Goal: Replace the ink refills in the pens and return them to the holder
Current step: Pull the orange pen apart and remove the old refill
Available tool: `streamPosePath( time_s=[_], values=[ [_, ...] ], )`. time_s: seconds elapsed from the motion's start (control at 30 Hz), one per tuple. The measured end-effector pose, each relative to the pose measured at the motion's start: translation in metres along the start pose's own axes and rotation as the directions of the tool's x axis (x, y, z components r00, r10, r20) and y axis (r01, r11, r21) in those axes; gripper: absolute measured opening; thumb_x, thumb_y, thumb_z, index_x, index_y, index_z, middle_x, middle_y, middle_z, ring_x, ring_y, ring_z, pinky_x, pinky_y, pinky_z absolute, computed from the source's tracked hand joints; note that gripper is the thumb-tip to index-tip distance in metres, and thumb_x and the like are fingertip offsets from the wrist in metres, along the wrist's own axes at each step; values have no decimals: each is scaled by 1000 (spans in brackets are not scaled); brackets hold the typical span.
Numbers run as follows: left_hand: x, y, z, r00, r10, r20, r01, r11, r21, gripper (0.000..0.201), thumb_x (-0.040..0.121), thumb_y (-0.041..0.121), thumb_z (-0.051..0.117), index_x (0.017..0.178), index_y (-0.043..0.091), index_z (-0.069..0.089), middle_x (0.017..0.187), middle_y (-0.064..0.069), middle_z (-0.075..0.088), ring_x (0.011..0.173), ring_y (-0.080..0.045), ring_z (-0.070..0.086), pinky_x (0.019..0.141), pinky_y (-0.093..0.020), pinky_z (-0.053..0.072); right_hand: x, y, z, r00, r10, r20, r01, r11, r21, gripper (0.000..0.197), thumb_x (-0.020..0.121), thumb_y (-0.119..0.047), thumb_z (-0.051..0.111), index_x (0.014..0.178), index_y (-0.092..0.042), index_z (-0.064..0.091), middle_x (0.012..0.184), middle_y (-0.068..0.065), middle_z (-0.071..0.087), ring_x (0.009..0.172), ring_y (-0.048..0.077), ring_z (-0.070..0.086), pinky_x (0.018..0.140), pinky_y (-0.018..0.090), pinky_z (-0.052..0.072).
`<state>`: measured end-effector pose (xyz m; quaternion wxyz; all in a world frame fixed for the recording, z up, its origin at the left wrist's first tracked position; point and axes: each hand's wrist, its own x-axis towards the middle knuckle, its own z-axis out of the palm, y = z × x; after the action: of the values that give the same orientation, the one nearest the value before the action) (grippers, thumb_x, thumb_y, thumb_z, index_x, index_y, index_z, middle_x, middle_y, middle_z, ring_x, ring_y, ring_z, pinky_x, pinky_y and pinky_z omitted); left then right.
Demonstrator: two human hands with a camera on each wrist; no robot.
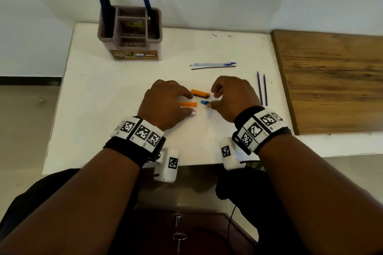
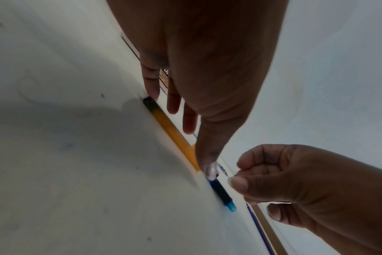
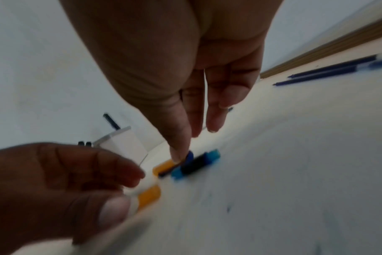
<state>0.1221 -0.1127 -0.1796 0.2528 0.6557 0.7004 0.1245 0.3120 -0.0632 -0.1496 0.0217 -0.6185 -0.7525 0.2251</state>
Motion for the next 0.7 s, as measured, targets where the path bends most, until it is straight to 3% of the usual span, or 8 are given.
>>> streamPosePath(
  time_s=[0.17, 0.27, 0.4, 0.5, 0.63, 0.7],
  values=[
    [-4, 8, -5, 986, 107, -128, -125, 982, -141, 33, 77, 61, 73, 101, 38, 71, 109, 15, 66, 108, -10, 55, 89, -25, 37, 10, 37, -48, 956, 247, -156, -224, 962, 154, 24, 74, -38, 84, 89, -27, 69, 93, -7, 71, 88, 15, 67, 83, 31, 54],
    [-7, 19, -8, 973, 134, -186, -179, 951, -254, 30, 79, 57, 75, 98, 33, 76, 98, 15, 70, 98, -6, 61, 87, -27, 46, 7, 73, -65, 912, 376, -163, -361, 925, 116, 18, 81, -39, 79, 88, -24, 73, 91, -5, 70, 85, 13, 63, 76, 22, 44],
    [-8, 38, -7, 969, 135, -207, -191, 939, -285, 33, 77, 60, 74, 94, 32, 77, 94, 17, 71, 96, -2, 63, 84, -26, 49, 2, 99, -54, 887, 439, -143, -436, 898, 57, 27, 86, -39, 75, 91, -13, 77, 105, 5, 75, 100, 26, 69, 81, 24, 48],
    [-12, 52, -7, 967, 163, -194, -213, 939, -271, 34, 76, 61, 75, 93, 32, 76, 94, 16, 73, 94, -1, 64, 84, -24, 50, 3, 102, -42, 889, 445, -103, -445, 895, 27, 35, 83, -43, 76, 94, -10, 78, 99, 8, 76, 94, 26, 70, 82, 29, 55],
    [-18, 65, -6, 967, 190, -168, -224, 950, -216, 30, 75, 59, 77, 92, 34, 75, 94, 14, 73, 92, -3, 65, 85, -23, 47, 2, 100, -31, 892, 443, -90, -445, 896, 3, 43, 82, -48, 74, 101, -9, 74, 104, 8, 74, 90, 25, 67, 69, 27, 45],
    [-19, 69, -6, 969, 179, -170, -214, 951, -222, 28, 75, 58, 78, 91, 35, 75, 94, 14, 73, 91, -2, 64, 85, -23, 48, 1, 97, -28, 885, 454, -102, -456, 890, 9, 41, 86, -44, 72, 103, -7, 71, 109, 10, 73, 98, 28, 68, 69, 28, 42]
  ],
)
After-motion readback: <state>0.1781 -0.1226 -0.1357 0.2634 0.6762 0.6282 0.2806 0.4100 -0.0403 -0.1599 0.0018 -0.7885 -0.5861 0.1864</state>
